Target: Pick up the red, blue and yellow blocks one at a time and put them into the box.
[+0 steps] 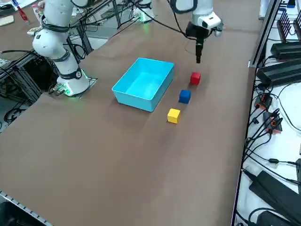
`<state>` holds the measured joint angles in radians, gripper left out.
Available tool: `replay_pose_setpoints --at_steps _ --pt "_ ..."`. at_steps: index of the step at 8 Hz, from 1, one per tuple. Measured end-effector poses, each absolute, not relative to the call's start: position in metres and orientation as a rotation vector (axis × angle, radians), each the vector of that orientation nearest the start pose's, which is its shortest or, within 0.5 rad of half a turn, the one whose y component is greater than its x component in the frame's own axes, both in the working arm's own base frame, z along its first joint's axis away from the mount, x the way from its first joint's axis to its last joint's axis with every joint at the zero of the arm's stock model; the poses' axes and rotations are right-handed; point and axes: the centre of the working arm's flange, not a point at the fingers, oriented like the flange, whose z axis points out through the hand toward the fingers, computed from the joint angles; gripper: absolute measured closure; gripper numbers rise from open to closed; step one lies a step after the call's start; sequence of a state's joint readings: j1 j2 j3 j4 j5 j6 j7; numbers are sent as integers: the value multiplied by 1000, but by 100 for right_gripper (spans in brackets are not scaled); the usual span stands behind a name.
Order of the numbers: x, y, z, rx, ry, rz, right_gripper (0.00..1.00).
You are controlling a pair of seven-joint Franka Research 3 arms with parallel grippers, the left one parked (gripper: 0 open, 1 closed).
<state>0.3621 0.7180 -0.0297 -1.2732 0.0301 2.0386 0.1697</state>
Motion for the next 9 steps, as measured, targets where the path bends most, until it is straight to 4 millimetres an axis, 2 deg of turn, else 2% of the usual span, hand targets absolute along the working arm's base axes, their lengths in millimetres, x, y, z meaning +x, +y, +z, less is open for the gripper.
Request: replay_pose_setpoints --at_steps 2,4,6,9 --pt "707 255 289 -3120 -229 -44 0" --pt "707 256 257 -3129 -180 -20 1" --pt "708 257 238 -3132 -150 -18 1" --pt "705 256 221 -3142 -155 12 0"
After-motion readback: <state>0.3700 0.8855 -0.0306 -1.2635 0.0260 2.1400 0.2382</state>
